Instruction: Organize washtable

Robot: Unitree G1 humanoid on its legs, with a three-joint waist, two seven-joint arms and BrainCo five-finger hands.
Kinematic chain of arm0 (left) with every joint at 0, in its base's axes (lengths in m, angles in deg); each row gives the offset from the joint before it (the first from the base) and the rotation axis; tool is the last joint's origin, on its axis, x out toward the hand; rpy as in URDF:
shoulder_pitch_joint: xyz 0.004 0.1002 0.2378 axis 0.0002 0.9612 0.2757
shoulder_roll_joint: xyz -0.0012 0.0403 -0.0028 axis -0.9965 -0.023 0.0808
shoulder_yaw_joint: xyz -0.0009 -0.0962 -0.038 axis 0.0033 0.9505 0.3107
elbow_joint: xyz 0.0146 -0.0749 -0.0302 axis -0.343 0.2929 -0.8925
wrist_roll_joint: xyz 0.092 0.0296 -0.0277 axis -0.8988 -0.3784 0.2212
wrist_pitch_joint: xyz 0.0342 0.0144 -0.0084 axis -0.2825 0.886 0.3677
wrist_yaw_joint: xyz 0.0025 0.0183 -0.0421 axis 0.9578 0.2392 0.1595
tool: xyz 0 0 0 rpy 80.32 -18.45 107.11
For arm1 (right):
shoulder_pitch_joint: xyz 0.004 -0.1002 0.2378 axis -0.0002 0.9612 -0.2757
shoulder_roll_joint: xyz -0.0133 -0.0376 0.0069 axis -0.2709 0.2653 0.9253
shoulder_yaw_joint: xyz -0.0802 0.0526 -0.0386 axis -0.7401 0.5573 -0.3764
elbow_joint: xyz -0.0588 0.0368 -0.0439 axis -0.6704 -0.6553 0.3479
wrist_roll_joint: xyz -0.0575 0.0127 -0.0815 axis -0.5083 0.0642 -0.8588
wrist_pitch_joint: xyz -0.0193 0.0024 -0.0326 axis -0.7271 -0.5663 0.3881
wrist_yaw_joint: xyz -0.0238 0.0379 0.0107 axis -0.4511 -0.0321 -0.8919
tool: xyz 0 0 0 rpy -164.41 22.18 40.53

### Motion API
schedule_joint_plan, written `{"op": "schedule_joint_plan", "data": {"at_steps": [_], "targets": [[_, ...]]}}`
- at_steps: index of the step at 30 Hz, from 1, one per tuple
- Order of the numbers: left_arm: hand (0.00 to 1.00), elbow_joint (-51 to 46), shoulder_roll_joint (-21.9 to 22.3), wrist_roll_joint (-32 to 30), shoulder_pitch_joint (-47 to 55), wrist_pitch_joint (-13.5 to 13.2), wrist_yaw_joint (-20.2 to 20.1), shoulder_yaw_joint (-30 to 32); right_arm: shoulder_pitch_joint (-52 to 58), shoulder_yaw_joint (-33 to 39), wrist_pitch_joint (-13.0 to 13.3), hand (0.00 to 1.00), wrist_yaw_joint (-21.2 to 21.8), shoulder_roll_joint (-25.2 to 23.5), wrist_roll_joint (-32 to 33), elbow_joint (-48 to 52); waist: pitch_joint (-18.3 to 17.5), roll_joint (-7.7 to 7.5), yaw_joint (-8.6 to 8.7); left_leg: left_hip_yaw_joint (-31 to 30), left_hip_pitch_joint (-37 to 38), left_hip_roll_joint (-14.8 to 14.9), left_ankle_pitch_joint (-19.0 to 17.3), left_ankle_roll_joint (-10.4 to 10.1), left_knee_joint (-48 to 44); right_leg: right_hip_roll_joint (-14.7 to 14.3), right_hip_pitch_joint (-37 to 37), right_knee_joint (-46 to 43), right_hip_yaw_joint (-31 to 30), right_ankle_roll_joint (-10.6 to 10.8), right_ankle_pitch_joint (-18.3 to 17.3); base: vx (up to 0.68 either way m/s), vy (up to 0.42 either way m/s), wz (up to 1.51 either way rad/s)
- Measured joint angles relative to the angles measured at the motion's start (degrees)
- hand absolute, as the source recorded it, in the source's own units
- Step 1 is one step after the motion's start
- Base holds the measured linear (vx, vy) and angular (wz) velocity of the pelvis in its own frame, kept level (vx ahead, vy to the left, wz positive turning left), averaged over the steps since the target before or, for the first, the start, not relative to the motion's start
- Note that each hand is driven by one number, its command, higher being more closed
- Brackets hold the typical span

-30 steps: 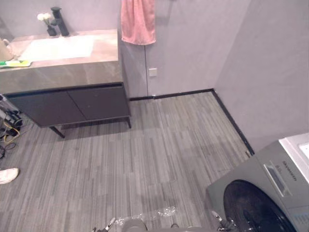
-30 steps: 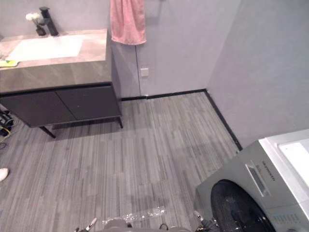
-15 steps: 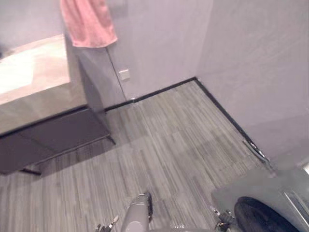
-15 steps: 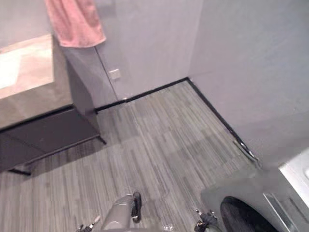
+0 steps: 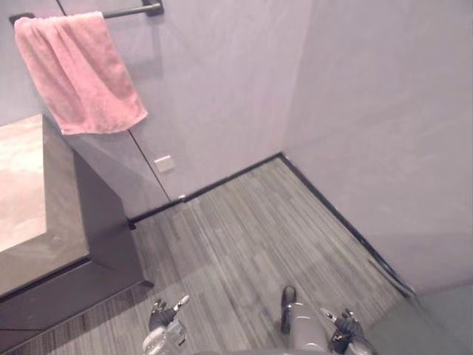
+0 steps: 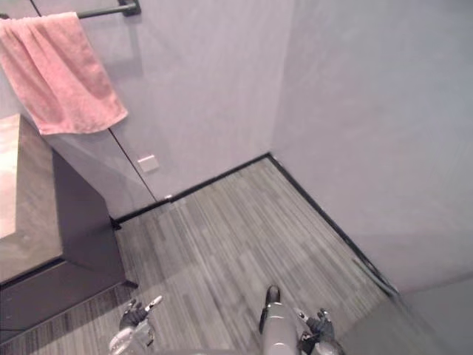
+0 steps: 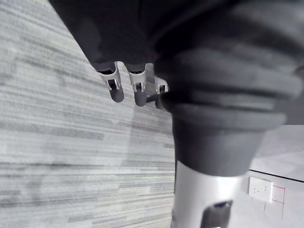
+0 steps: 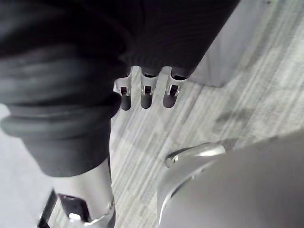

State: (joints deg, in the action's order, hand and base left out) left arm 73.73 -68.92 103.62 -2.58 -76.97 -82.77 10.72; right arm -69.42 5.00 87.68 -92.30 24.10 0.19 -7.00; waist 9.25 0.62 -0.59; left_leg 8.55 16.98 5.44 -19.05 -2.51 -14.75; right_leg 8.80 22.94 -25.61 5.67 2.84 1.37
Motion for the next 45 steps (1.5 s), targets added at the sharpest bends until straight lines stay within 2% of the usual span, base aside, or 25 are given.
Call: {"op": "schedule_joint_plan", "data": {"at_steps": [2,3,4,5,6,7,9,11,15,17,18,19,20,22,23,24,26,27,30,33,35,36,38,41,45], "targets": [[0.00,-0.1,1.6,-0.1,0.4,0.0,0.1,0.1,-0.8,-1.0,0.0,0.00,-0.1,0.7,-0.6,0.4,-0.1,1.15,-0.30,-2.0,-2.3,2.7,1.1,-1.5,-5.6,-0.7,1.5,-7.0,1.6,-0.9,-6.5,0.58,-0.296,0.45],[0.00,0.1,1.9,-0.2,0.8,0.3,-0.1,1.2,-1.2,-0.9,-0.4,0.00,-0.1,0.7,-0.6,1.3,0.3,1.80,0.10,-3.6,-5.5,4.8,2.7,-1.2,-14.4,-1.1,0.1,-9.9,3.9,-2.0,-10.6,0.54,-0.286,0.48],[0.00,0.0,2.0,-0.1,1.3,0.3,-0.1,2.9,-1.0,-1.1,-0.4,0.00,-0.1,0.3,-0.5,1.9,0.4,2.00,0.49,-4.7,-9.0,6.5,6.7,0.0,-23.5,-1.8,-2.0,-10.7,5.4,-2.7,-13.3,0.53,-0.284,0.44],[0.00,0.0,2.1,-0.1,1.8,0.3,-0.1,4.4,-0.7,-1.9,-0.5,0.00,-0.2,-0.2,-0.4,2.2,0.5,2.12,0.17,-5.3,-12.7,8.7,14.9,0.9,-32.6,-2.7,-5.0,-10.3,6.4,-3.6,-15.1,0.63,-0.310,0.20],[0.00,0.0,2.0,-0.2,2.8,0.3,-0.2,4.3,-0.6,-3.1,-0.7,0.00,-0.4,-1.1,0.0,4.5,0.9,1.86,-0.79,-4.6,-17.7,11.8,18.7,0.6,-43.8,-4.0,-9.2,-8.6,7.1,-4.5,-16.4,0.53,-0.223,-0.06],[0.00,0.0,2.0,-0.2,3.8,0.4,-0.3,3.5,-0.5,-3.9,-0.6,0.00,-0.7,-1.3,0.7,7.5,0.9,1.89,-1.13,-2.6,-22.7,13.0,17.5,2.2,-52.0,-4.5,-13.0,-5.8,7.1,-4.9,-16.7,0.52,-0.187,-0.14],[0.00,-1.2,1.9,-0.2,4.4,0.5,-0.3,3.3,0.2,-4.4,-0.1,0.00,-1.7,-1.3,1.9,13.7,1.2,0.82,-1.78,0.8,-28.7,12.3,15.1,2.6,-54.1,-3.8,-18.9,-0.1,7.5,-4.8,-16.7,0.42,-0.082,0.03],[0.00,-5.0,1.7,-0.2,5.7,0.3,-0.2,0.8,2.0,-4.3,1.3,0.00,-2.9,-1.4,3.0,20.2,1.3,0.48,-1.76,5.3,-33.2,12.0,13.0,3.0,-48.8,-2.4,-24.1,4.4,9.9,-3.6,-17.0,0.39,-0.033,0.52],[0.00,-21.2,1.1,3.9,8.2,-0.1,0.9,-4.9,3.3,-3.1,3.6,0.00,-5.4,-0.3,5.2,32.1,1.2,-0.15,-1.92,15.7,-37.5,10.3,11.9,2.1,-21.9,-0.5,-32.4,10.1,15.9,0.0,-18.9,0.40,0.079,0.68],[0.00,-30.0,1.1,5.4,8.2,-1.3,3.9,-6.0,2.5,-3.3,5.3,0.00,-7.4,0.3,5.7,36.1,1.0,-0.66,-2.09,16.0,-38.3,7.7,13.7,0.1,-11.0,0.5,-34.6,11.9,16.8,1.6,-19.2,0.54,0.225,0.39],[0.00,-34.9,1.1,5.7,8.1,-2.2,5.4,-6.2,1.3,-3.3,5.9,0.00,-7.9,0.9,5.8,37.4,0.7,-0.51,-2.36,15.2,-37.9,6.2,17.2,-0.3,-6.9,0.9,-35.8,13.3,16.7,2.5,-19.3,0.69,0.318,0.14],[0.00,-40.8,1.6,5.7,7.6,-3.5,7.7,-6.2,-0.1,-4.0,6.4,0.00,-9.0,0.9,5.8,38.4,0.0,-1.96,-2.64,15.5,-37.8,3.9,17.9,4.6,-8.0,2.6,-37.2,14.7,15.9,5.0,-18.7,0.71,0.322,0.24],[0.00,-47.2,1.8,5.6,7.1,-4.2,9.6,-6.9,-0.5,-4.5,6.4,0.00,-9.0,1.1,5.9,40.7,-0.6,-2.77,-2.36,15.7,-39.2,2.7,14.6,8.1,-11.9,4.4,-37.5,14.1,15.1,7.0,-17.0,0.61,0.277,0.35],[0.00,-53.0,1.7,4.2,6.0,-5.0,11.5,-8.5,-1.9,-5.2,6.6,0.00,-8.7,1.1,5.8,43.0,-0.9,-3.37,-1.92,15.5,-38.8,0.7,10.7,9.8,-15.0,6.9,-36.1,7.0,12.6,7.3,-15.8,0.56,0.304,0.42],[0.00,-54.7,1.8,2.7,4.8,-5.1,12.7,-9.1,-3.4,-5.8,6.9,0.00,-8.7,1.1,5.8,43.4,-0.9,-3.36,-1.66,15.1,-37.1,-0.7,8.8,10.1,-15.2,8.9,-33.0,-2.1,10.6,6.6,-13.7,0.69,0.400,0.53],[0.00,-56.7,1.8,0.2,3.1,-5.2,15.1,-10.3,-5.4,-7.4,7.2,0.00,-8.7,1.1,5.7,43.4,-0.7,-3.24,-1.37,14.4,-32.6,-2.8,7.0,11.4,-13.5,11.5,-26.7,-20.0,6.3,2.6,-8.8,0.54,0.293,0.52],[0.00,-60.7,1.7,-4.2,2.9,-5.2,18.9,-11.9,-6.7,-12.1,8.1,0.00,-8.7,0.9,5.5,43.5,-0.4,-2.70,-0.34,12.8,-25.6,-4.1,6.6,12.0,-10.4,11.0,-22.1,-33.6,5.1,1.2,-10.7,0.53,0.218,0.58],[0.00,-64.8,1.7,-9.1,3.7,-5.5,21.9,-12.7,-6.9,-15.3,9.0,0.00,-8.5,0.2,5.4,45.1,-0.3,-2.19,-0.43,11.9,-20.6,-4.4,6.6,12.0,-6.5,9.2,-20.1,-34.2,5.9,0.9,-12.3,0.43,0.127,0.45],[0.00,-73.1,1.7,-20.7,3.1,-6.9,27.8,-13.0,-7.1,-18.7,12.3,0.00,-7.1,-1.1,5.9,51.4,-0.7,-1.48,-0.30,8.6,-15.1,-4.9,6.6,11.7,-1.2,5.0,-14.4,-23.3,8.9,0.9,-15.9,0.41,0.011,0.61],[0.00,-74.9,1.7,-28.5,2.9,-6.9,32.8,-12.9,-7.8,-18.7,14.5,0.00,-7.1,-1.0,8.7,51.9,-0.7,-1.07,-0.12,5.5,-12.4,-4.9,6.1,10.0,-0.4,2.4,-11.6,-8.8,10.6,0.6,-15.8,0.31,-0.084,0.67],[0.00,-76.1,1.3,-31.4,2.9,-6.0,35.1,-12.9,-7.8,-20.3,14.9,0.00,-7.3,-1.0,10.4,51.9,-1.0,-1.96,-0.07,3.3,-11.8,-5.3,4.2,6.6,-1.8,0.8,-11.6,2.3,10.2,-1.8,-7.8,0.30,-0.151,0.69],[0.00,-76.4,1.1,-33.0,3.0,-5.4,36.6,-13.1,-7.6,-21.3,15.1,0.00,-7.3,-0.9,11.0,51.9,-1.1,-1.45,-0.04,1.6,-11.7,-5.2,2.8,4.5,-2.9,0.5,-12.1,3.7,10.5,-2.7,-4.9,0.34,-0.170,0.42],[0.00,-79.7,1.4,-36.1,3.1,-3.7,38.1,-12.9,-5.3,-22.3,16.1,0.00,-7.9,-1.5,11.9,53.7,-1.6,0.16,-0.31,-0.7,-11.7,-2.7,3.2,3.3,-2.1,-1.9,-15.0,7.9,12.0,-3.4,-4.3,0.25,-0.149,0.26],[0.00,-84.5,1.7,-38.6,2.0,-2.9,38.4,-13.3,-2.4,-22.4,16.0,0.00,-8.0,-1.6,12.4,56.2,-1.7,0.34,-0.09,-1.1,-11.3,-1.3,4.2,1.7,-1.7,-3.2,-17.6,11.1,14.2,-3.7,-4.2,0.12,-0.141,0.24],[0.00,-88.0,1.7,-38.7,3.6,-2.1,38.4,-11.7,-0.4,-22.9,15.6,0.00,-8.1,-2.7,12.6,58.1,-1.6,0.47,-0.30,-1.8,-14.7,0.2,4.4,1.4,-12.0,-3.9,-22.1,15.4,16.3,-4.1,-3.8,0.01,-0.083,0.27]]}}
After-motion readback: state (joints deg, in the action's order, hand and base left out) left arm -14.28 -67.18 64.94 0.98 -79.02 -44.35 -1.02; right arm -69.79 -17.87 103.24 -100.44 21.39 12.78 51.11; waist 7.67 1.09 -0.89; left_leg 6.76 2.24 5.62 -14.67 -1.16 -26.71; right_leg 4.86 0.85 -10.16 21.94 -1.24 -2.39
